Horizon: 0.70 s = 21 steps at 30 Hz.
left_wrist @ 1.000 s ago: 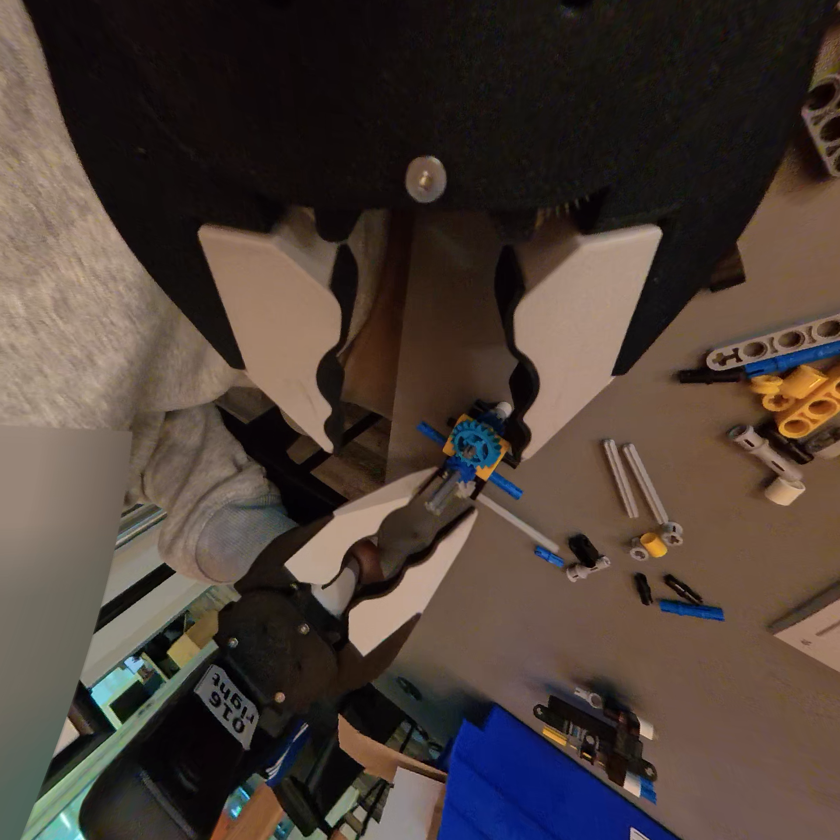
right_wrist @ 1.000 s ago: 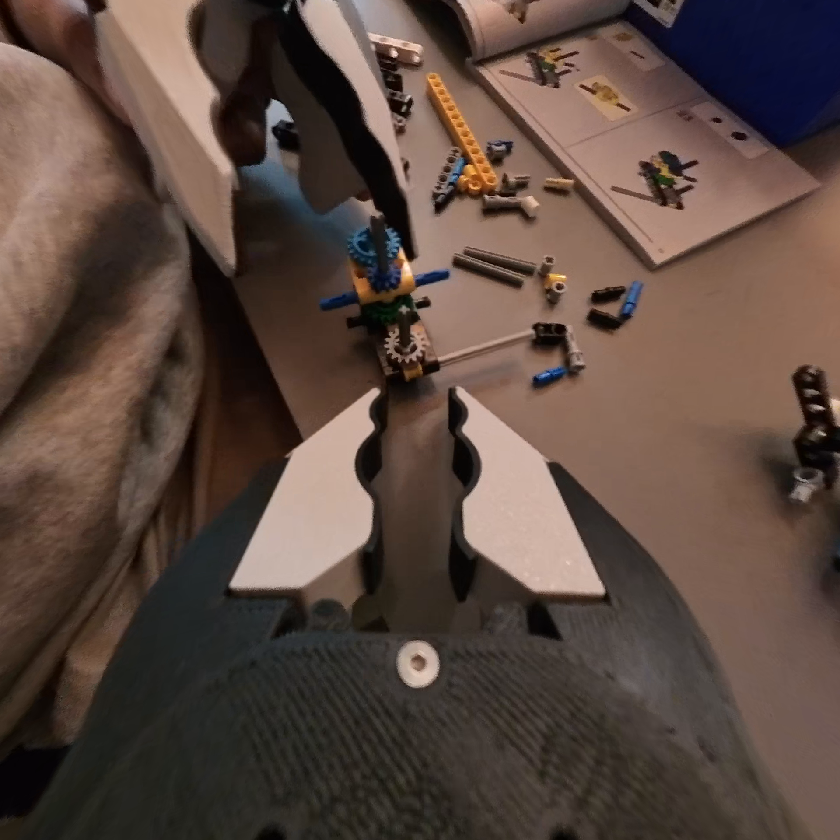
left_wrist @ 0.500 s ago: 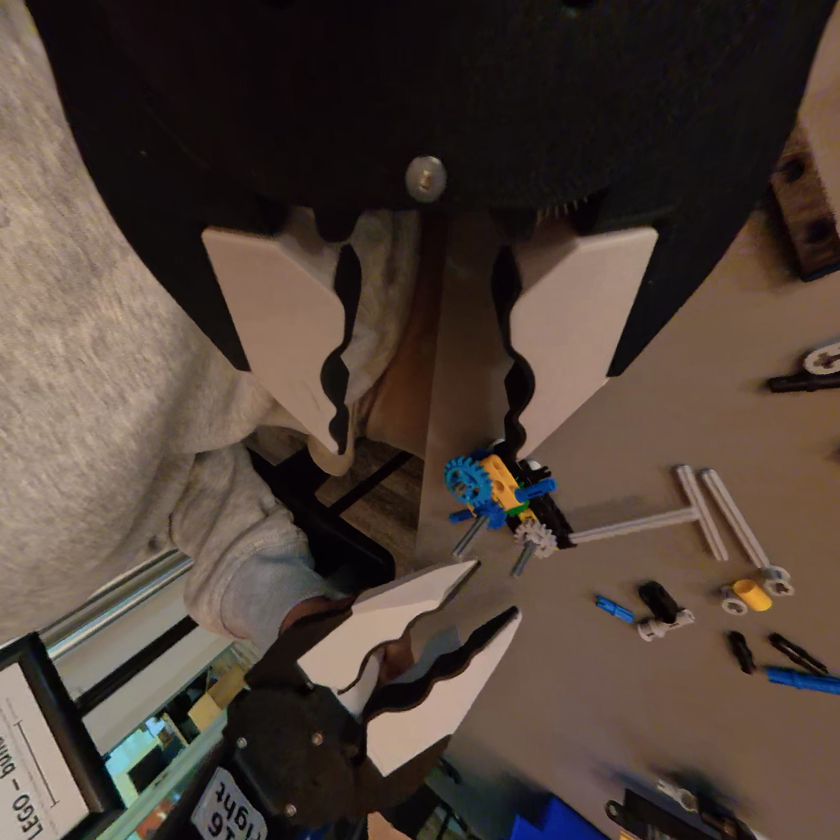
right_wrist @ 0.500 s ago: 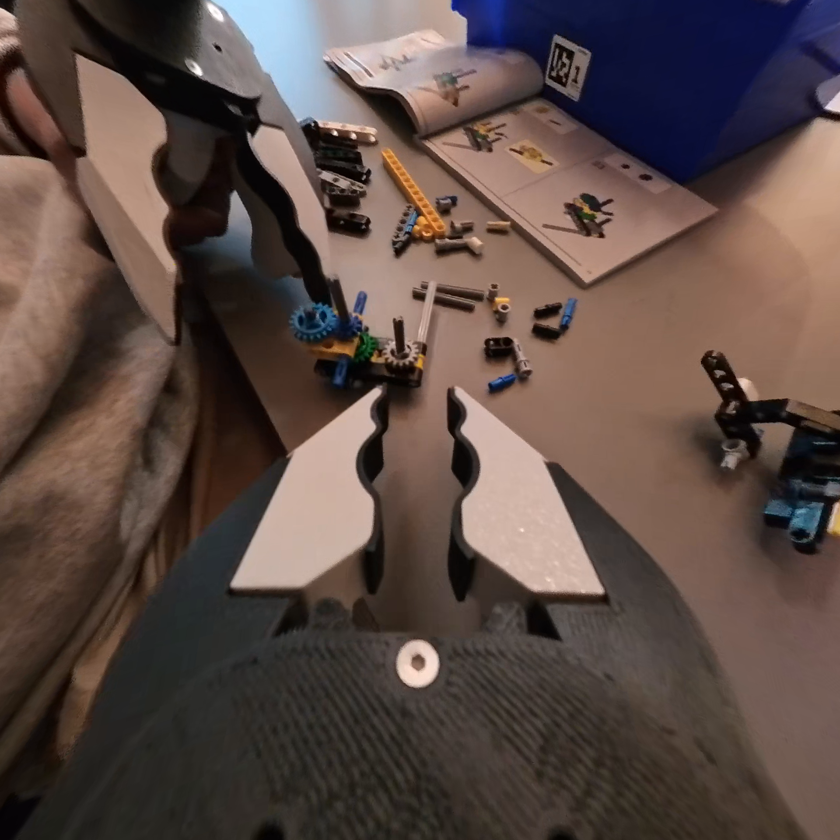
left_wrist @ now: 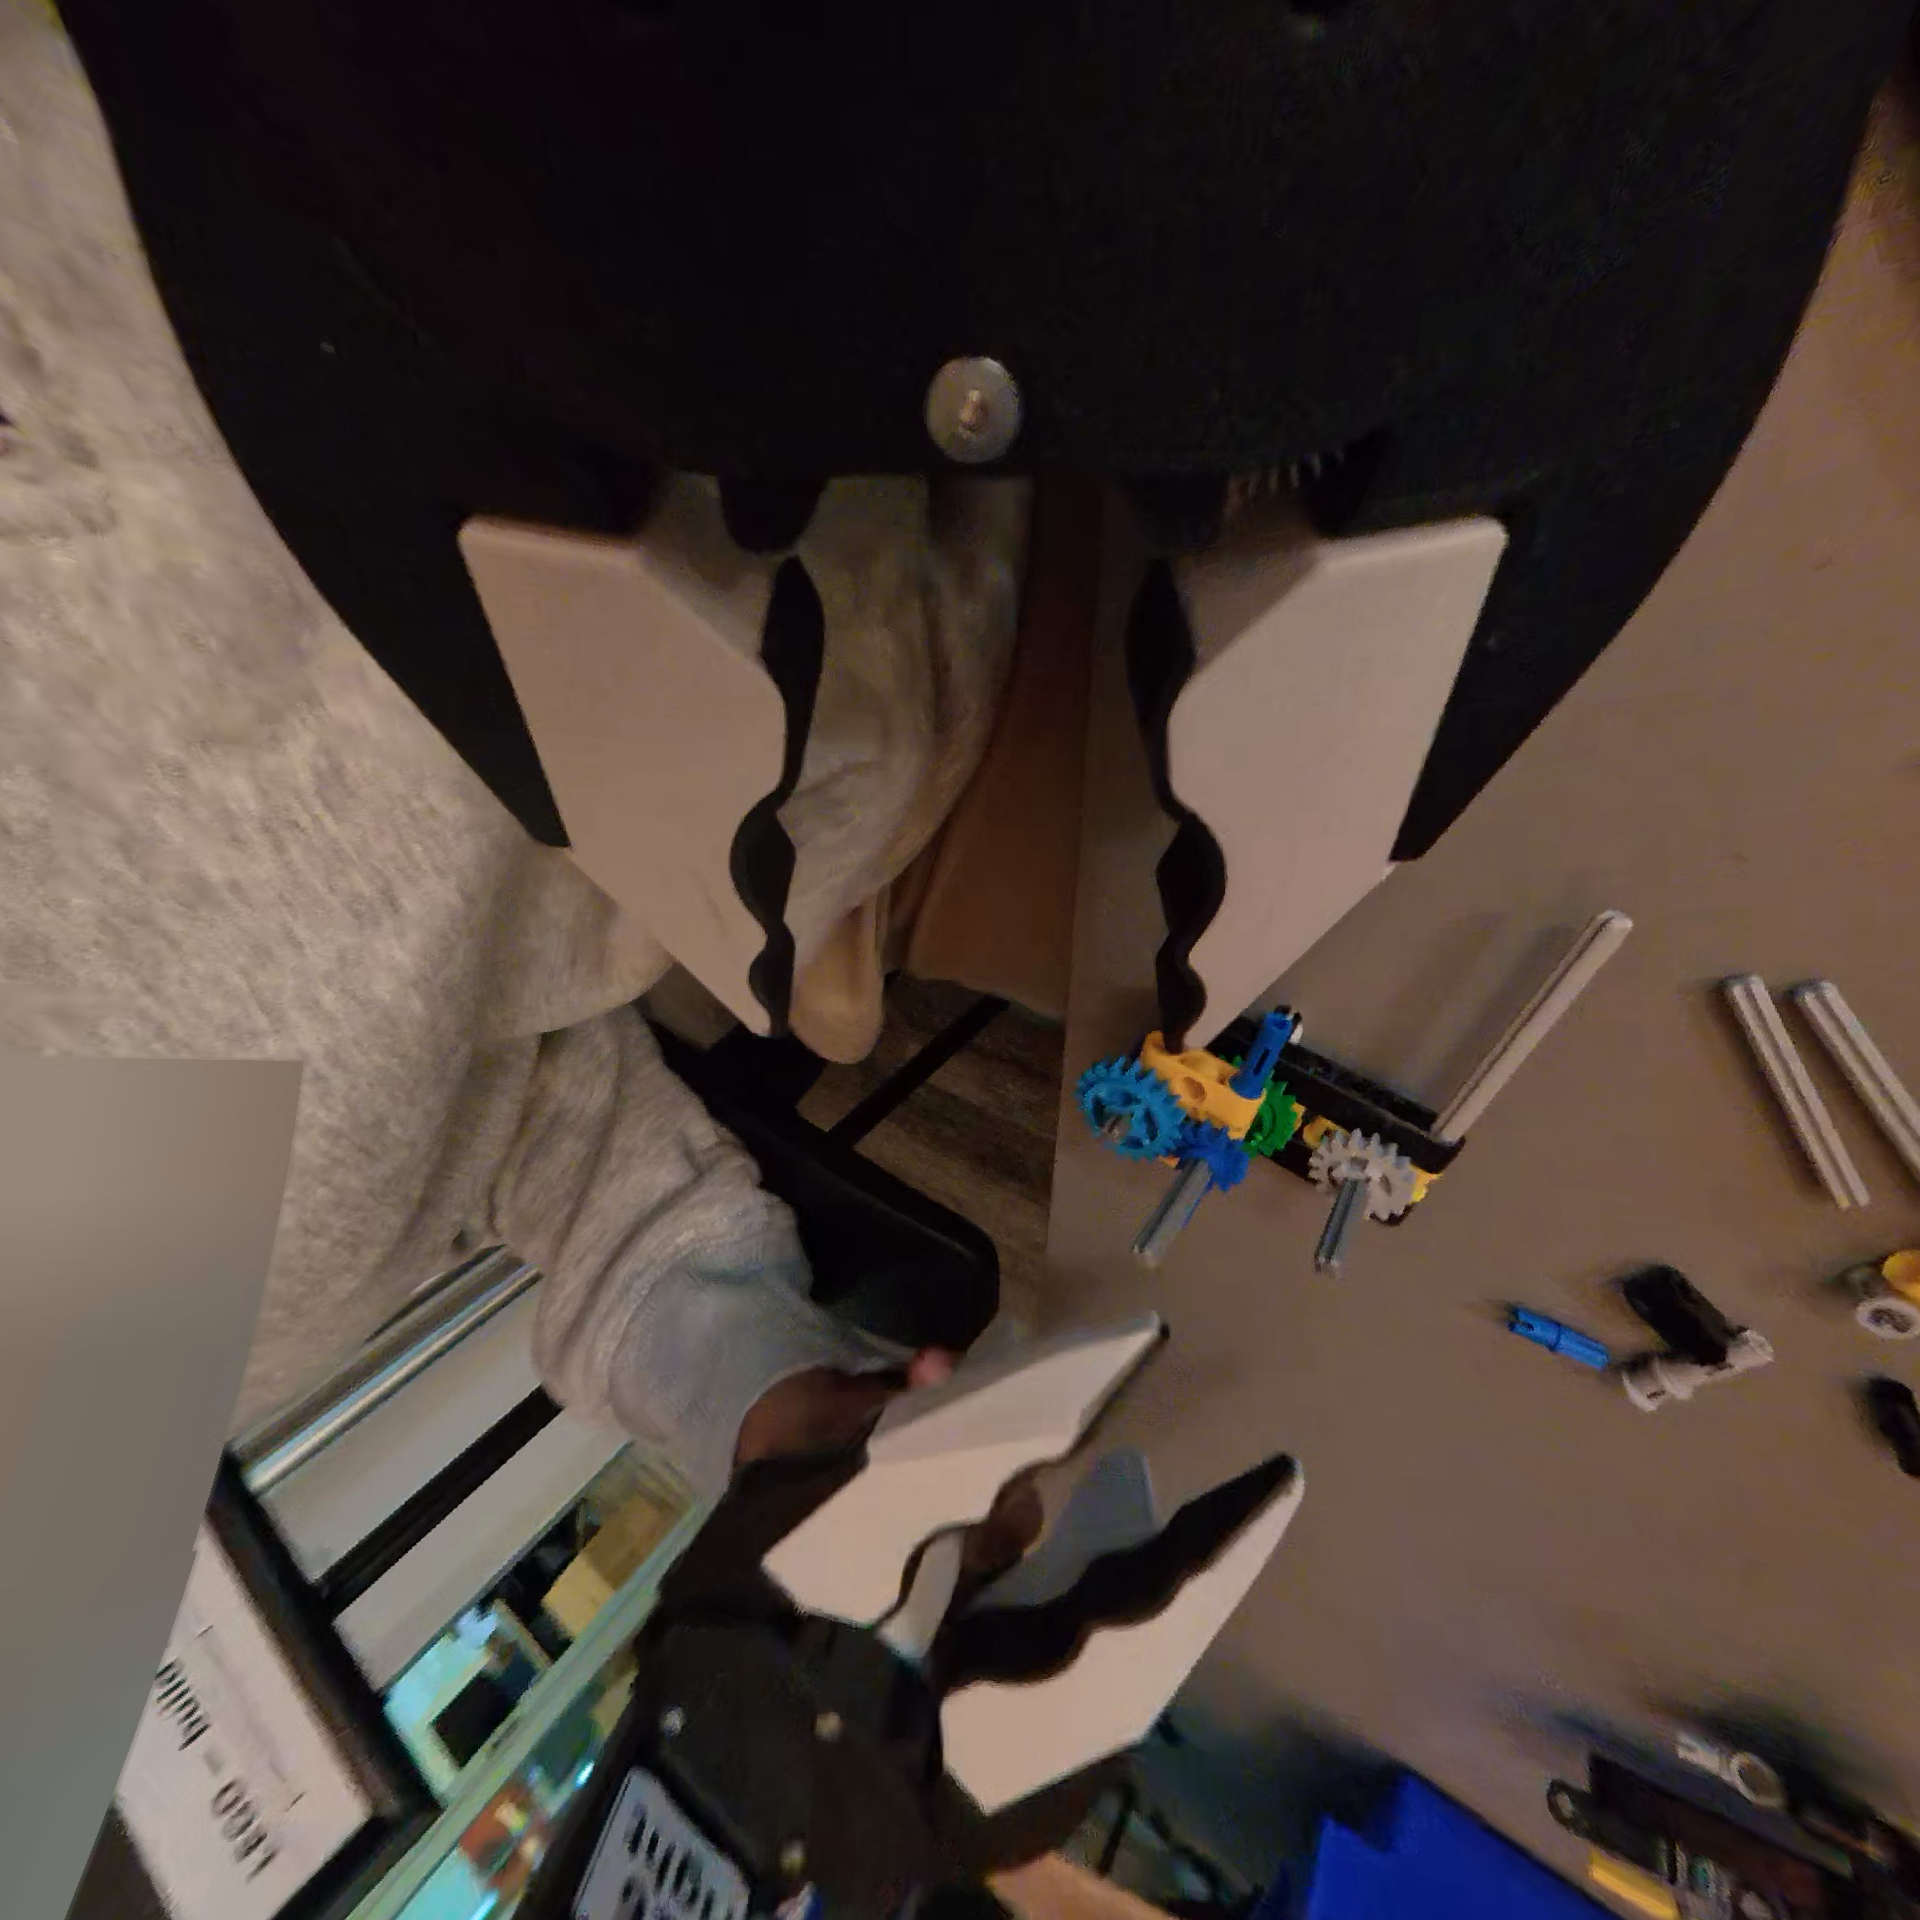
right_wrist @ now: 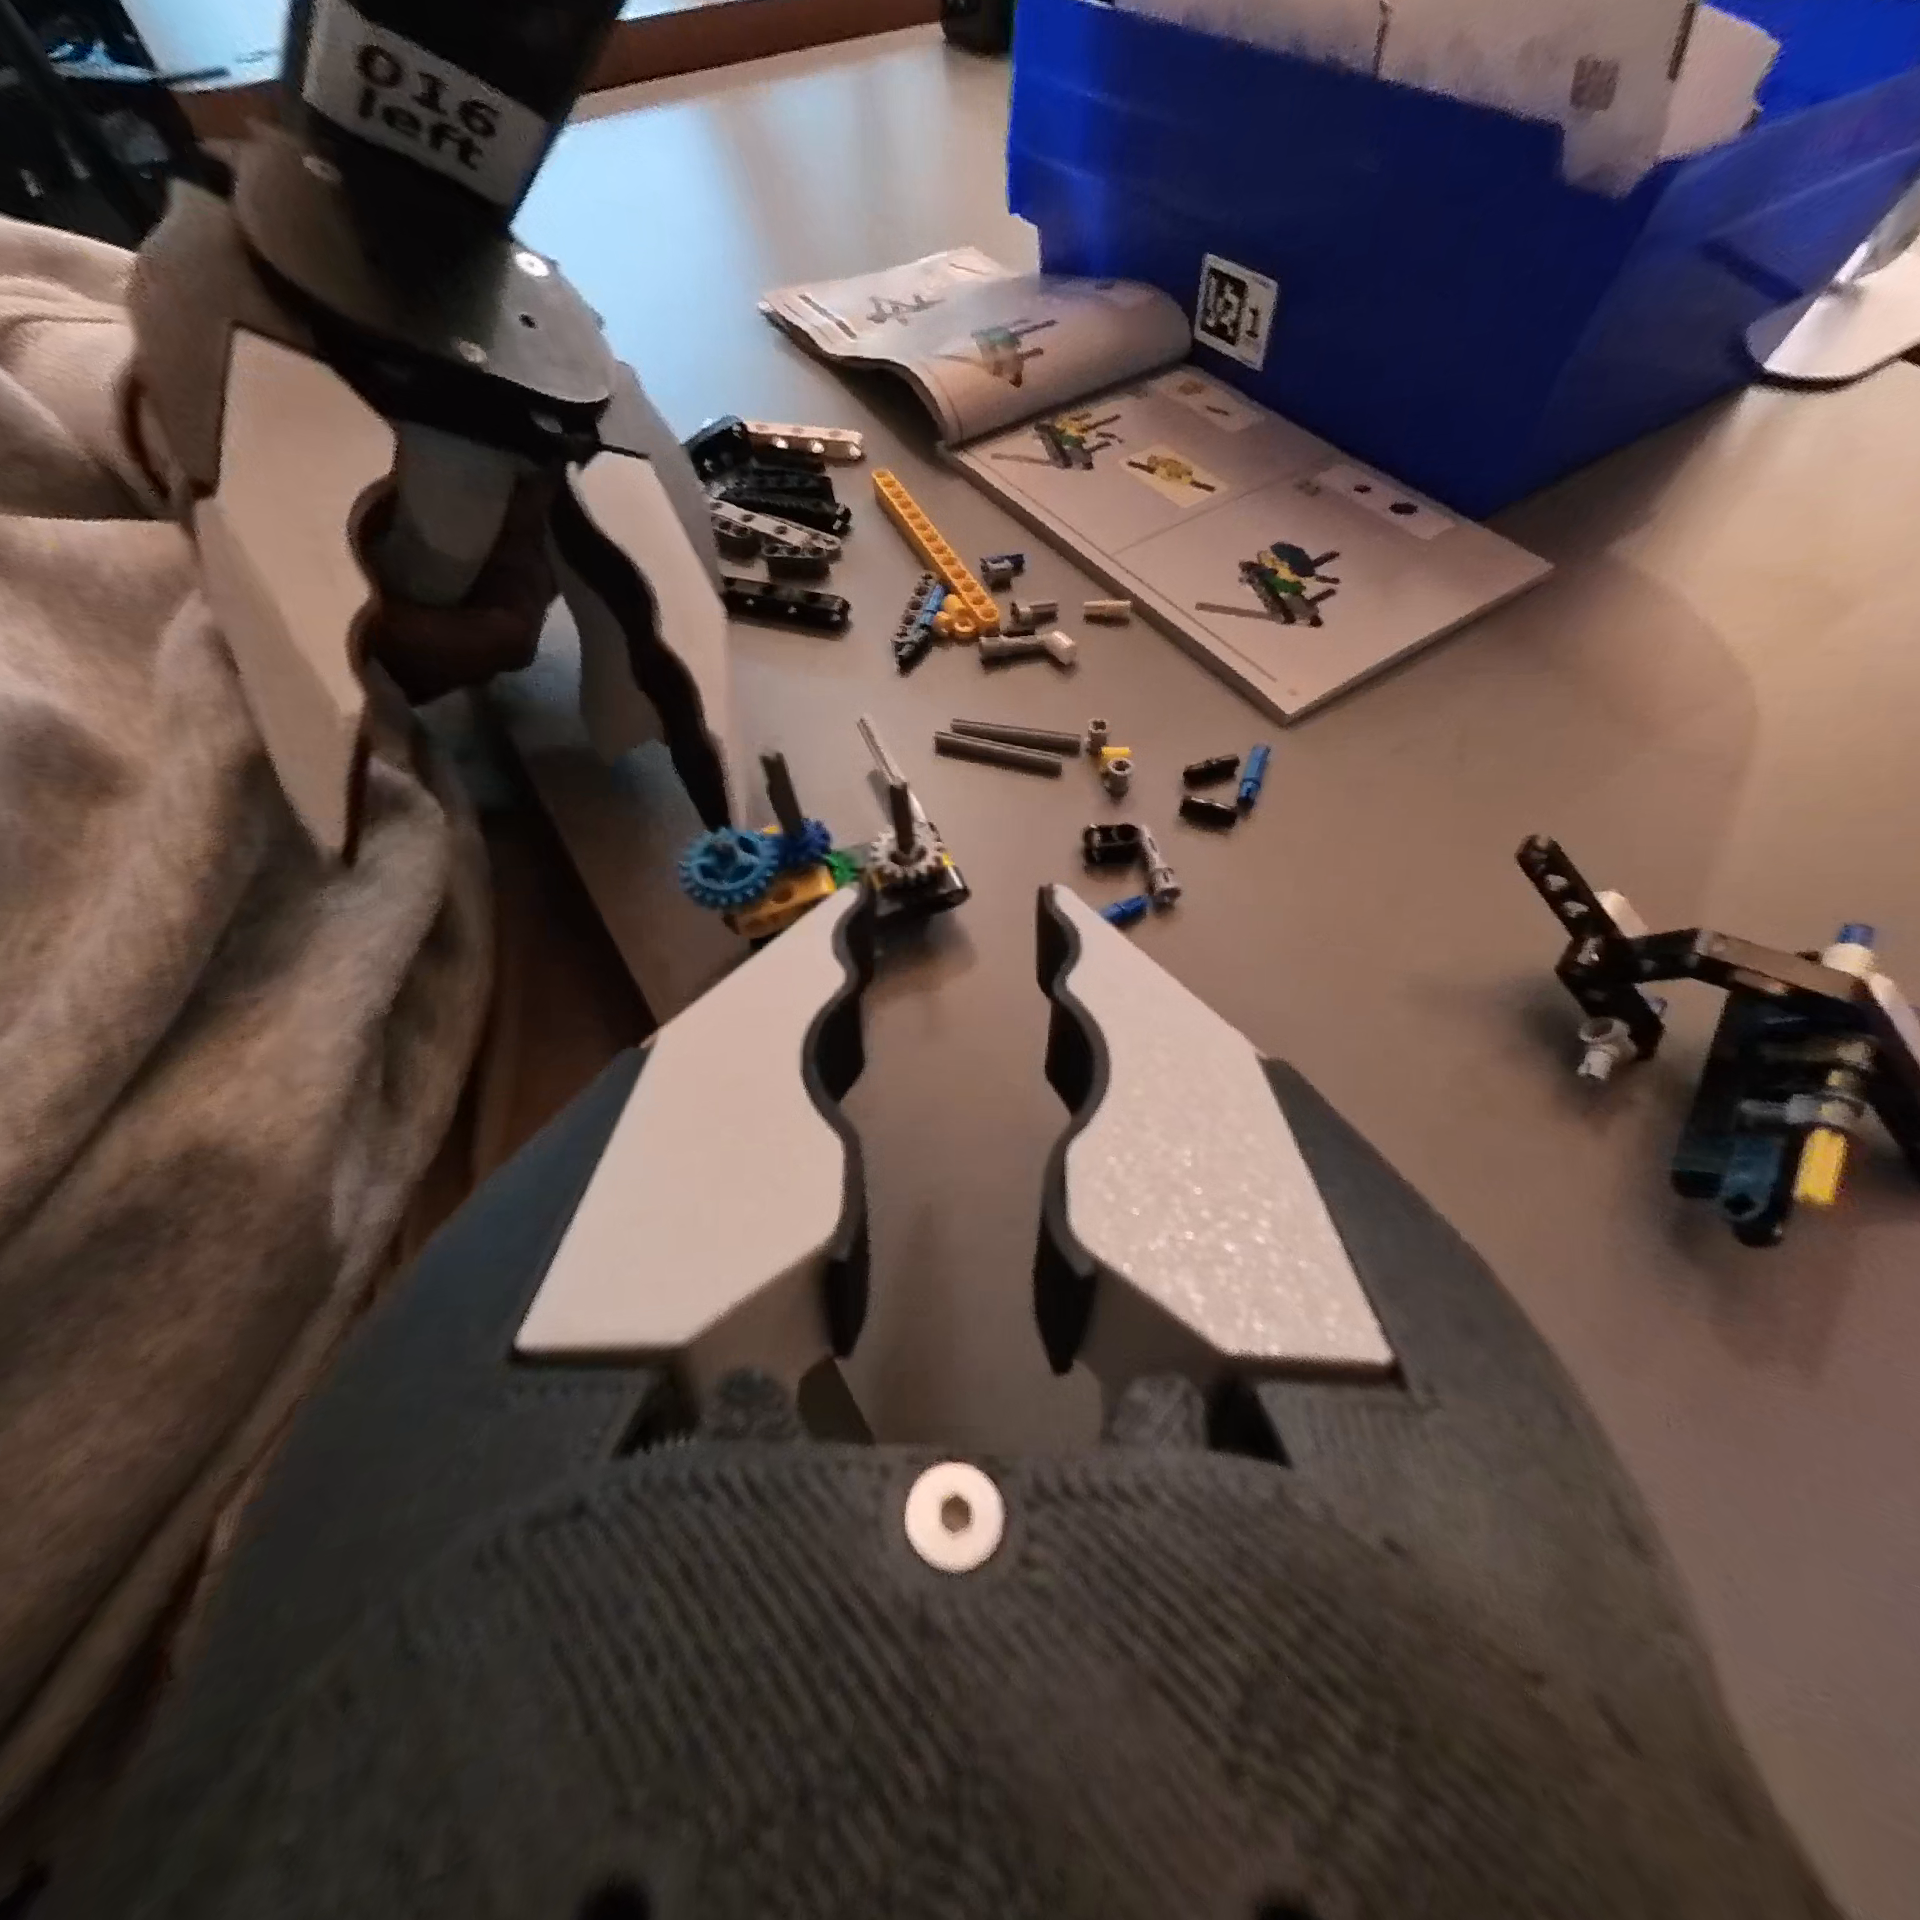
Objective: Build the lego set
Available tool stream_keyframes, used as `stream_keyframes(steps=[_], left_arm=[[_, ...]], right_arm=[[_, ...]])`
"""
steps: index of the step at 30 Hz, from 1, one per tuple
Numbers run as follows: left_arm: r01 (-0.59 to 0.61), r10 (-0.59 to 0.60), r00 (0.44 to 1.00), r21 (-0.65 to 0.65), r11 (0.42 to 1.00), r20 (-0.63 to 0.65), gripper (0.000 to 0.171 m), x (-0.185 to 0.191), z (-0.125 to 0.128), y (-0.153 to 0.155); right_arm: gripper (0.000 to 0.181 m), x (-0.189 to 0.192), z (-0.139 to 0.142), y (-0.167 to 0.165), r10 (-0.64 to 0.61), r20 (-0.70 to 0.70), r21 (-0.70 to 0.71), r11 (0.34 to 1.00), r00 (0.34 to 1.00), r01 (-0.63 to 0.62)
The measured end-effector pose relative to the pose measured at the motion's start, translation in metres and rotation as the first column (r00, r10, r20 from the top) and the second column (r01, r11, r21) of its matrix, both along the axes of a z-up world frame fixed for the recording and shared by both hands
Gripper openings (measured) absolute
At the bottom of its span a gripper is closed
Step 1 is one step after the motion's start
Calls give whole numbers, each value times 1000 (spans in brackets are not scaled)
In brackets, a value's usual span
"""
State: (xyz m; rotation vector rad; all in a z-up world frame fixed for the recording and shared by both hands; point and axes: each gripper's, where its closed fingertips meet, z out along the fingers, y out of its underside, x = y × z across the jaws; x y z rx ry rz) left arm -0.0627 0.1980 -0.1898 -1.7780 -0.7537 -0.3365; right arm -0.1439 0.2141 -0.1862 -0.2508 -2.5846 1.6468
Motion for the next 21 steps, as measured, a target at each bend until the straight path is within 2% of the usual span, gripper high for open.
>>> stream_keyframes(steps=[3, 7, 9, 12, 15, 21], left_arm=[[-3, 0, 1000, 144, 990, 22, 67, -2, 21, -2], [-95, 106, 994, 244, 965, -31, 66, -19, 42, -20], [-158, 181, 979, 216, 963, -91, 66, -30, 43, -31], [-285, 297, 934, 85, 955, -199, 70, -50, 28, -47], [-329, 306, 914, -47, 943, -265, 74, -57, 11, -53], [-345, 320, 909, -49, 937, -267, 74, -59, 10, -53]], right_arm=[[32, 14, 6, -12, 65, -59, -15, 998, 996, -66], [46, 33, 9, -31, 134, -134, -1, 991, 982, -135], [56, 34, 7, -35, 131, -157, 16, 991, 979, -130], [63, 42, 9, -41, 156, -144, -4, 987, 977, -158], [68, 51, 9, -48, 188, -156, -1, 982, 970, -190], [71, 42, -12, -48, 164, -261, 147, 981, 951, -129]])
